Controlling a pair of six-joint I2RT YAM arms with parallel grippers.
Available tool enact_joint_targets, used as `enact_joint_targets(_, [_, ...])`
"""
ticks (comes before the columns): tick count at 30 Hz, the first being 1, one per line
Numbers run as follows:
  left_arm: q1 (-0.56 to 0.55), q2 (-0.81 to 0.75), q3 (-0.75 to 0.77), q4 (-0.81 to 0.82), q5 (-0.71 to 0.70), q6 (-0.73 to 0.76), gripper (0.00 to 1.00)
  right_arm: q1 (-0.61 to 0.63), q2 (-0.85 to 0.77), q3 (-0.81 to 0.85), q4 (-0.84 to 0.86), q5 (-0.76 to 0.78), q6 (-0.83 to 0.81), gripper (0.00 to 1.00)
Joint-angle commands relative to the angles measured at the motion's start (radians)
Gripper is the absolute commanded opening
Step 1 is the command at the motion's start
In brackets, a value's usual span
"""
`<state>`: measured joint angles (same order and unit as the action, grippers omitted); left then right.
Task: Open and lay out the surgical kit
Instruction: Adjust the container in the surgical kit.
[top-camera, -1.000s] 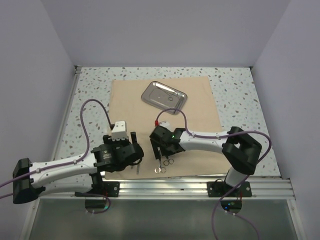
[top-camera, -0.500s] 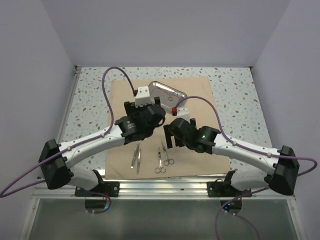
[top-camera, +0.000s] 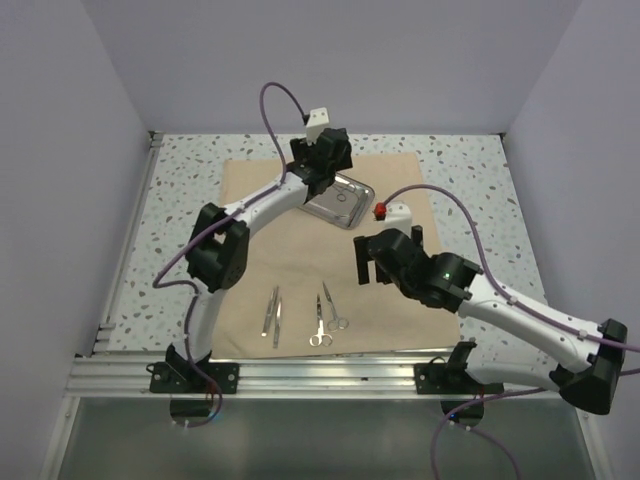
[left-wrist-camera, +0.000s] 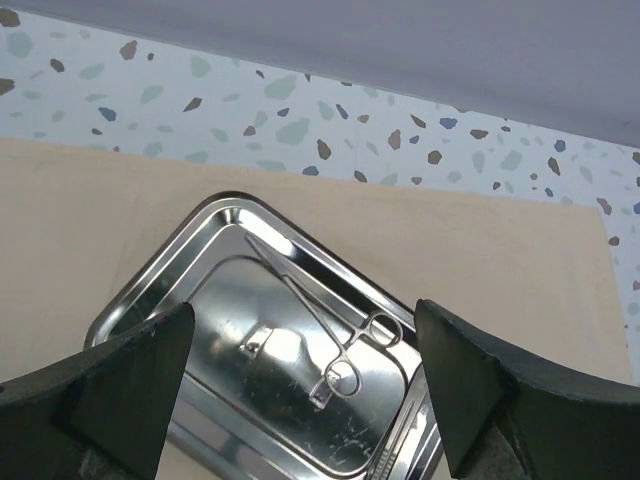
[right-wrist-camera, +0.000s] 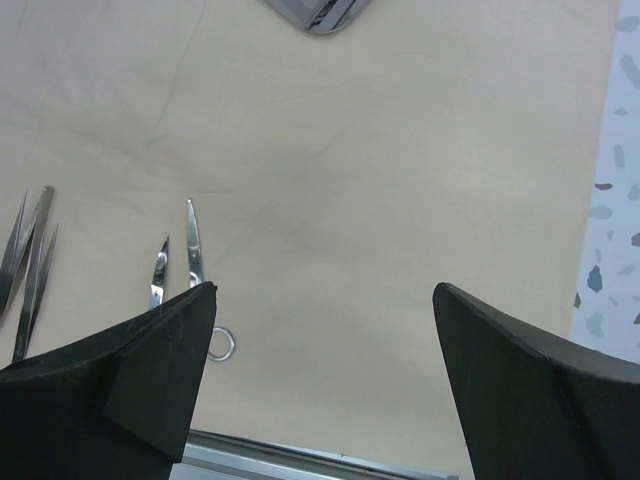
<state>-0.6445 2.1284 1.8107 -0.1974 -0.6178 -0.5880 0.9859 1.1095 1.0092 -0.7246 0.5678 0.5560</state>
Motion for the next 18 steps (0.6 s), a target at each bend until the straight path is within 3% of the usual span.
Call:
enact_joint_targets(1, [0.025, 0.112, 0.208, -0.06, 0.075, -0.038, 0.95, -0.032, -0.089, -0.003, -0.038, 0.044, -0.027, 0.94])
enact_joint_targets(5, [0.063, 0.255, 0.355, -0.123, 0.128, -0.128, 0.93, -0.046, -0.14, -0.014, -0.059, 0.03, -0.034, 0.94])
enact_joint_targets(18, [0.077, 0.426, 0.424, -0.298, 0.164, -0.286, 0.84, -0.047, -0.172, -0.035, -0.022, -0.146, -0.027, 0.93])
